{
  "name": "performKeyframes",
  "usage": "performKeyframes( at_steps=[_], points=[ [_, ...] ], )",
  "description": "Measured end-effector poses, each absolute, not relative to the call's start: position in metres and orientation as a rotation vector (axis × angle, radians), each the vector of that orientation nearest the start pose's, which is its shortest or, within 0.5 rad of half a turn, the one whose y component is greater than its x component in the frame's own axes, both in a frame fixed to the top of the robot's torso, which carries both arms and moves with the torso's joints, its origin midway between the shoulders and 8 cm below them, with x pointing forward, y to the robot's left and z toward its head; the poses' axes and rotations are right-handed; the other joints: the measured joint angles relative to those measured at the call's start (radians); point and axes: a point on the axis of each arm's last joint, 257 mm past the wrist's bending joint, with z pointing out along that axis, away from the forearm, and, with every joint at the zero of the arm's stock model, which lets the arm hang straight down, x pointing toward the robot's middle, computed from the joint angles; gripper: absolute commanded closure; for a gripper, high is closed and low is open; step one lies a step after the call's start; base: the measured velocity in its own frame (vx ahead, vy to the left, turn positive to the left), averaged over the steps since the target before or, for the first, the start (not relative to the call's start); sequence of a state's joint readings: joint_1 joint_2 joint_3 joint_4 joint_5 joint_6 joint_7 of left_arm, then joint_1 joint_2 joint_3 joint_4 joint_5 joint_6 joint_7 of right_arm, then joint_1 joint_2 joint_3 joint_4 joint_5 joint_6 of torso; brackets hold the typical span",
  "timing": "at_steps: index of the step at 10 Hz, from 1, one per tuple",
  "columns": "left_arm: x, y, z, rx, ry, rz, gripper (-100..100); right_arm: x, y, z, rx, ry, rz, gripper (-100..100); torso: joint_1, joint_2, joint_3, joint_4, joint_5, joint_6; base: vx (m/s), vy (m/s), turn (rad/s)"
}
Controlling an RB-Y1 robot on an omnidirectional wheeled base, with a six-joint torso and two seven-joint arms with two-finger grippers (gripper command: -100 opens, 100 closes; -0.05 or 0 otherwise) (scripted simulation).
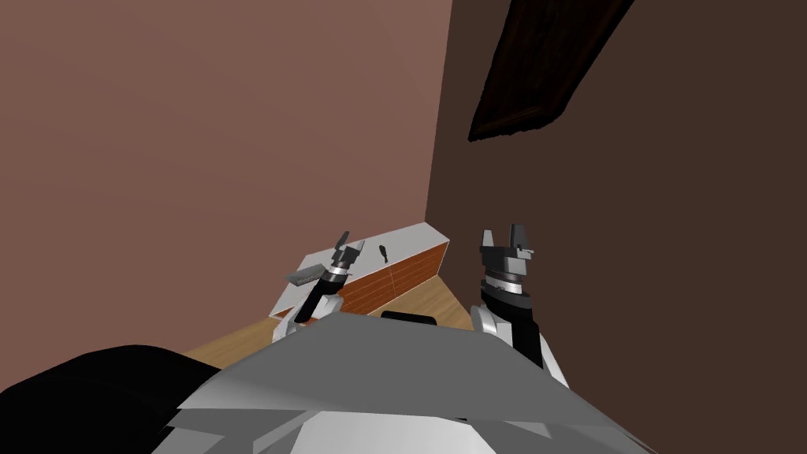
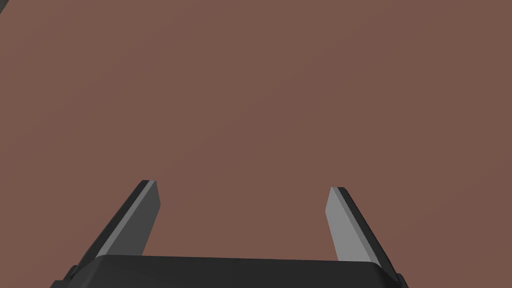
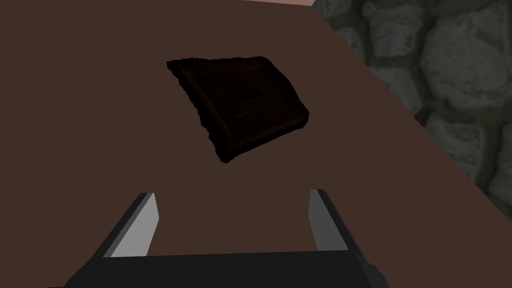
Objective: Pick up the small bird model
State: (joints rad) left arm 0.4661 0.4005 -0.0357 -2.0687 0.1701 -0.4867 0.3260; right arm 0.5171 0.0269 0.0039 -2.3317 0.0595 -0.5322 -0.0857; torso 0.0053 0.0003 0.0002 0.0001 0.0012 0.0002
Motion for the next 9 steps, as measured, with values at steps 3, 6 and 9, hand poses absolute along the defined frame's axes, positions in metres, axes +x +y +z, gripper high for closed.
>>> performKeyframes(
  at_steps=[3, 6, 9],
  points=[
    [0.394, 0.282, -0.086, -0.897, 0.989, -1.648, -100, 0.327, -0.272, 0.048, 0.614, 0.557, 1.356, 0, 0.0, 0.0, 0.0, 0.0, 0.0, 0.0, -0.026, 0.076, -0.208],
    [0.404, 0.289, -0.108, -0.965, 1.067, -1.655, -100, 0.327, -0.272, 0.048, 0.614, 0.557, 1.356, 0, 0.0, -0.001, 0.0, 0.0, 0.0, 0.0, -0.031, 0.075, -0.232],
    [0.411, 0.3, -0.131, -1.042, 1.146, -1.643, -100, 0.327, -0.272, 0.048, 0.614, 0.557, 1.356, 0, 0.0, -0.001, 0.0, 0.0, 0.0, 0.0, -0.032, 0.072, -0.255]
  ],
)
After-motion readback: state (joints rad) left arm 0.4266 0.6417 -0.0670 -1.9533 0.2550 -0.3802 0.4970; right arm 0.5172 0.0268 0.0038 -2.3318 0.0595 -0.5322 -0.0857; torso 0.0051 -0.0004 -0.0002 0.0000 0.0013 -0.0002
